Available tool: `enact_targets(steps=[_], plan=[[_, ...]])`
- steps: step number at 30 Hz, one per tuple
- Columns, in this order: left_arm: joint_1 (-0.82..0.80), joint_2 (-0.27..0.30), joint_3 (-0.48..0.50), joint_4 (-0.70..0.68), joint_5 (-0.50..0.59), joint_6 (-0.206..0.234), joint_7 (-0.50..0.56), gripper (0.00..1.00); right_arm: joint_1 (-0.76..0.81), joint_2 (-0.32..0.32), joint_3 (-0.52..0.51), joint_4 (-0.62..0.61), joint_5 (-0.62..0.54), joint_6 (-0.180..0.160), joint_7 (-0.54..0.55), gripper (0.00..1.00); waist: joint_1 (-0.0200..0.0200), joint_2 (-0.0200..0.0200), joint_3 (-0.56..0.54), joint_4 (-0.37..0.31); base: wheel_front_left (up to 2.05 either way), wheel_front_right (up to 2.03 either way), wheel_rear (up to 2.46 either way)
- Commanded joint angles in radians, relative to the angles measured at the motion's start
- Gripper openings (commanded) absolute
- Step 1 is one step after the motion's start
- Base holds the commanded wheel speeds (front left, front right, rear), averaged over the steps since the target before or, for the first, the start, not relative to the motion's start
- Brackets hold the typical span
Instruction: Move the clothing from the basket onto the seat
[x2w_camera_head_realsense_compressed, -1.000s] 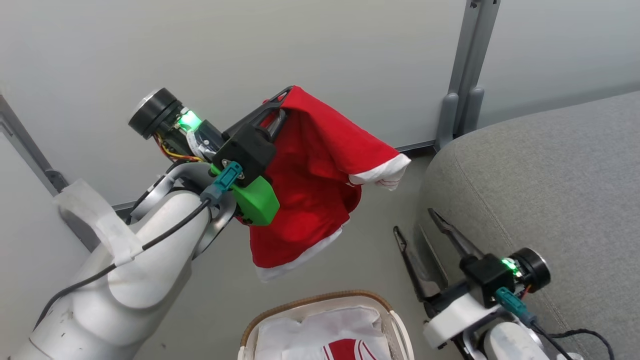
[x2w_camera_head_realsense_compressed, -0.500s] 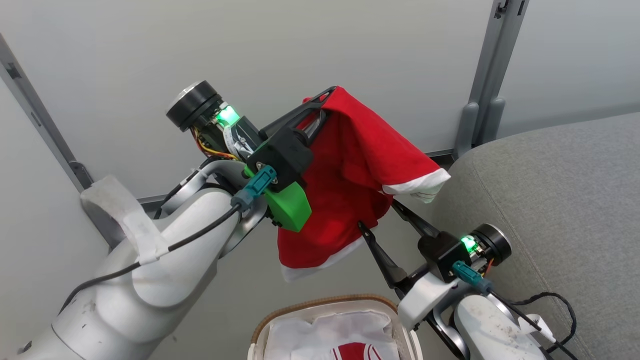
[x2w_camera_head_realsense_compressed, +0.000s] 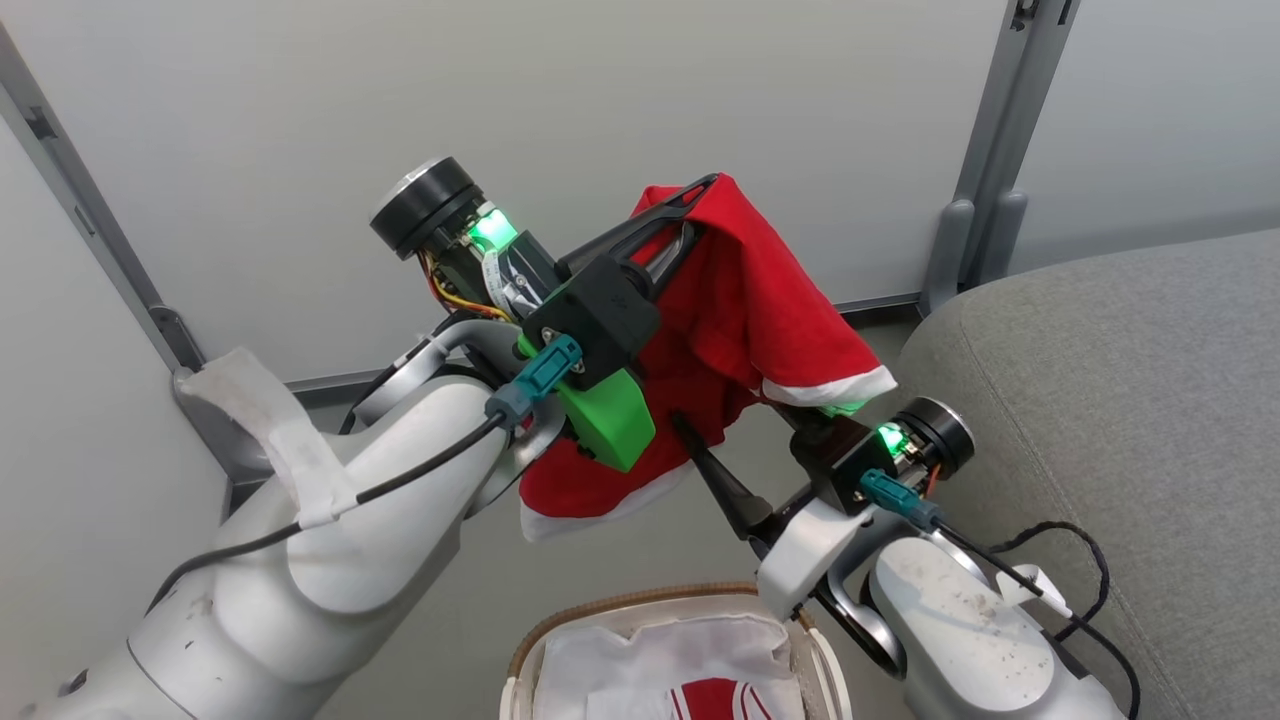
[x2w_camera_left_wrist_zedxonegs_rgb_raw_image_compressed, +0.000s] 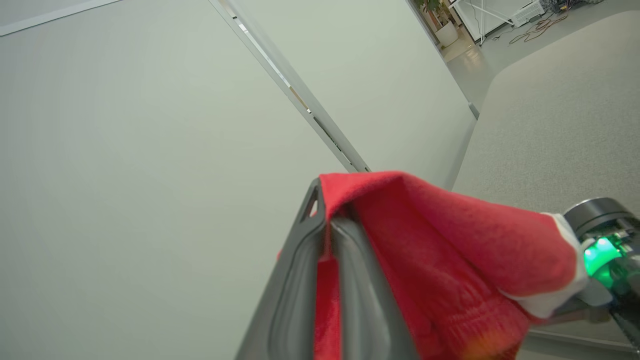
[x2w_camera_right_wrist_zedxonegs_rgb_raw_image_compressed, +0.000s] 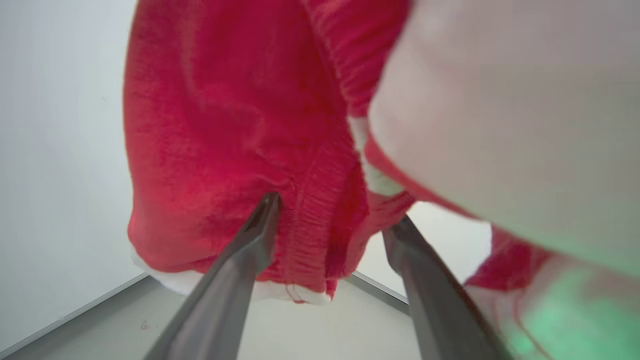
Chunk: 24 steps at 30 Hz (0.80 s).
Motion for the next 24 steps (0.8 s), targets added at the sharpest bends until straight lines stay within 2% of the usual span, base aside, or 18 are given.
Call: enact_targets(steps=[1,2,3,4,6,19,20,21,22,23,24], plan=[[-0.018,-0.004,-0.002,0.004,-0.005,0.001,-0.006,0.0,-0.016,-0.003,0.017,0.009,0.013,-0.001,-0.002,1.0,0.0,0.0,0.001,0.0,0.0,0.0,0.0],[-0.019,-0.005,-0.001,0.008,-0.009,0.001,-0.007,0.0,-0.022,-0.004,0.025,0.012,0.019,-0.001,-0.002,1.0,0.0,0.0,0.002,0.0,0.0,0.0,0.0],[-0.019,-0.006,0.0,0.014,-0.013,0.003,-0.006,0.0,-0.029,-0.003,0.038,0.018,0.027,-0.001,-0.002,0.42,0.0,0.0,0.003,0.0,0.0,0.0,0.0],[-0.017,-0.006,0.002,0.019,-0.016,0.005,-0.004,0.0,-0.035,-0.003,0.044,0.02,0.03,-0.001,-0.002,0.32,0.0,0.0,0.004,0.0,0.0,0.0,0.0],[-0.009,-0.004,0.008,0.032,-0.027,0.009,-0.002,0.0,-0.043,-0.003,0.057,0.024,0.038,-0.001,-0.002,0.02,0.0,0.0,0.006,-0.001,0.0,0.0,0.0],[0.032,0.04,0.053,0.172,-0.081,0.038,-0.013,0.0,-0.005,-0.004,0.063,-0.027,0.031,-0.001,-0.002,0.0,0.0,0.0,0.024,-0.022,0.0,0.0,0.0],[0.035,0.041,0.058,0.184,-0.087,0.041,-0.016,0.03,-0.004,-0.003,0.06,-0.035,0.031,-0.001,-0.002,0.0,0.0,0.0,0.025,-0.025,0.0,0.0,0.0],[0.04,0.04,0.062,0.193,-0.096,0.044,-0.018,0.12,-0.001,-0.003,0.057,-0.043,0.03,-0.001,-0.002,0.0,0.0,0.0,0.027,-0.027,0.0,0.0,0.0],[0.049,0.039,0.067,0.206,-0.108,0.045,-0.023,0.31,0.004,-0.003,0.054,-0.053,0.03,-0.001,-0.002,0.0,0.0,0.0,0.028,-0.03,0.0,0.0,0.0],[0.056,0.038,0.07,0.214,-0.116,0.045,-0.027,0.33,0.008,-0.004,0.051,-0.061,0.029,-0.001,-0.002,0.0,0.0,0.0,0.029,-0.032,0.0,0.0,0.0],[0.065,0.036,0.074,0.223,-0.124,0.046,-0.034,0.43,0.012,-0.004,0.047,-0.071,0.027,-0.001,-0.002,0.0,0.0,0.0,0.03,-0.035,0.0,0.0,0.0]])
